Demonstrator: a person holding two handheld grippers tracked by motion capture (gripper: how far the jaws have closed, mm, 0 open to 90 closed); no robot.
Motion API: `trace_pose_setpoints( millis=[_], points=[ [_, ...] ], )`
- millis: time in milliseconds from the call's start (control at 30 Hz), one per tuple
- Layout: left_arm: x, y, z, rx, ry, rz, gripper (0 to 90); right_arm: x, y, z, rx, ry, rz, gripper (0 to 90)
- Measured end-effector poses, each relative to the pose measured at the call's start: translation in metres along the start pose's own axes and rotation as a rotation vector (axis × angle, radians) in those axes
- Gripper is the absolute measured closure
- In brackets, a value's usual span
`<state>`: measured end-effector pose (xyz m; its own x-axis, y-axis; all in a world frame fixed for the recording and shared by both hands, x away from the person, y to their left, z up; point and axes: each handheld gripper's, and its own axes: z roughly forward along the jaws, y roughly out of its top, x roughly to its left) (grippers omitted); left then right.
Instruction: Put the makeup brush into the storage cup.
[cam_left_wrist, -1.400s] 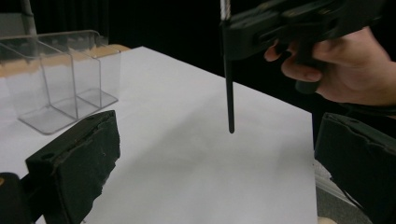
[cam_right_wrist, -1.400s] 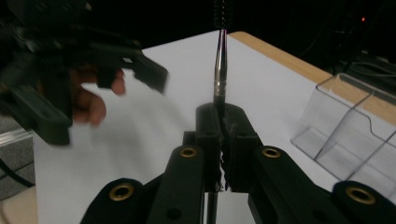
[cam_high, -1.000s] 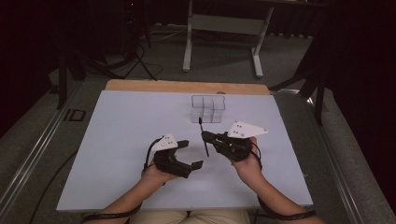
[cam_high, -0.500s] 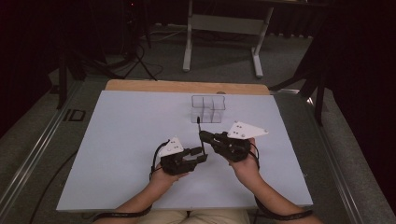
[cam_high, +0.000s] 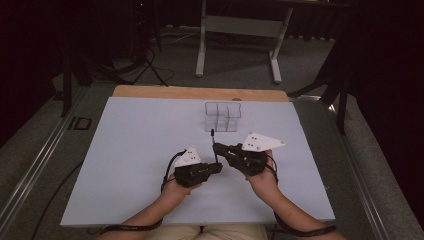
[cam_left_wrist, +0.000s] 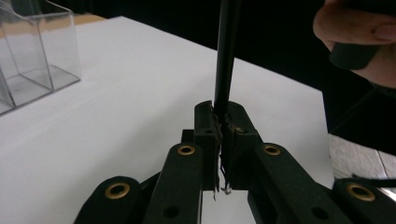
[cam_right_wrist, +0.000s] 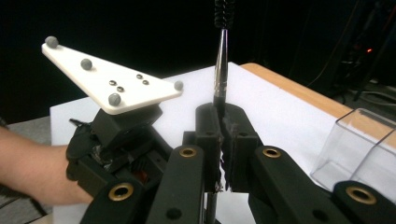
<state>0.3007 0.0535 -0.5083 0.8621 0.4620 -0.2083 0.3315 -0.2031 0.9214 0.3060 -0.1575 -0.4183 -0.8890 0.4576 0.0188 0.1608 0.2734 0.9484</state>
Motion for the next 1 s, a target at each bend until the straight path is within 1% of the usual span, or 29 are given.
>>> trace_pose_setpoints(
  millis=[67,100,133,167,200,233,300,333,400,467,533,567,600,667,700,733,833,867,900,933,967,1000],
  points=[
    [0.001,0.000,-0.001,0.015,-0.012,0.001,86.8,0.000,-0.001,0.000,0.003,0.000,0.004,85.5],
    [0.002,0.001,-0.002,0.030,-0.013,0.007,86.8,-0.002,-0.001,0.000,0.010,0.012,0.008,84.9],
    [0.002,0.001,-0.002,0.036,-0.016,0.007,86.8,-0.002,-0.001,0.000,0.010,0.012,0.008,84.9],
    [0.002,0.002,-0.003,0.057,-0.018,0.004,86.9,-0.002,-0.001,0.000,0.015,0.010,0.010,83.2],
    [0.002,0.002,-0.003,0.057,-0.018,0.004,86.9,-0.002,-0.001,0.000,0.015,0.010,0.010,83.2],
    [0.002,0.001,-0.003,0.073,-0.016,0.017,86.9,-0.002,-0.001,0.000,0.023,0.011,0.009,79.5],
    [0.001,0.001,-0.002,0.093,-0.019,0.026,86.9,-0.002,0.000,0.001,0.027,0.014,0.011,78.5],
    [0.001,0.000,-0.002,0.099,-0.014,0.035,86.9,-0.002,0.001,0.001,0.028,0.023,0.011,77.0],
    [0.001,0.000,-0.003,0.099,-0.018,0.030,86.9,-0.001,0.004,0.001,0.031,0.019,0.005,76.9],
    [0.000,0.000,-0.003,0.098,-0.013,0.035,86.9,-0.001,0.006,0.001,0.032,0.029,0.012,76.5],
    [-0.001,0.000,-0.003,0.107,-0.009,0.057,86.9,-0.001,0.008,0.001,0.029,0.026,0.006,76.6],
    [-0.001,0.000,-0.003,0.112,-0.015,0.064,86.9,-0.001,0.009,0.001,0.029,0.028,0.008,76.9],
    [-0.002,0.000,-0.003,0.112,-0.012,0.065,86.9,-0.001,0.010,0.001,0.025,0.025,0.008,77.2],
    [-0.001,0.000,-0.003,0.113,-0.012,0.065,86.9,-0.001,0.011,0.001,0.025,0.026,0.009,77.3],
    [-0.001,-0.001,-0.004,0.109,-0.009,0.061,86.9,-0.001,0.012,0.001,0.024,0.027,0.009,79.2],
    [0.000,-0.001,-0.005,0.107,-0.011,0.063,86.9,-0.002,0.014,0.001,0.029,0.031,0.005,84.3],
    [0.001,-0.001,-0.005,0.114,-0.013,0.066,86.7,-0.001,0.015,0.003,0.045,0.040,0.004,85.4],
    [0.002,-0.001,-0.005,0.115,-0.016,0.060,86.6,0.000,0.015,0.003,0.047,0.036,-0.001,85.5],
    [0.002,-0.001,-0.005,0.119,-0.018,0.069,86.5,0.000,0.015,0.004,0.049,0.042,0.003,85.7],
    [0.002,-0.001,-0.005,0.119,-0.018,0.069,86.4,-0.001,0.015,0.004,0.048,0.045,0.005,85.7],
    [0.003,0.000,-0.005,0.119,-0.028,0.057,86.3,0.000,0.016,0.004,0.047,0.045,0.003,85.7],
    [0.003,0.000,-0.005,0.119,-0.028,0.057,86.0,0.000,0.016,0.004,0.047,0.045,0.003,85.7]
  ],
)
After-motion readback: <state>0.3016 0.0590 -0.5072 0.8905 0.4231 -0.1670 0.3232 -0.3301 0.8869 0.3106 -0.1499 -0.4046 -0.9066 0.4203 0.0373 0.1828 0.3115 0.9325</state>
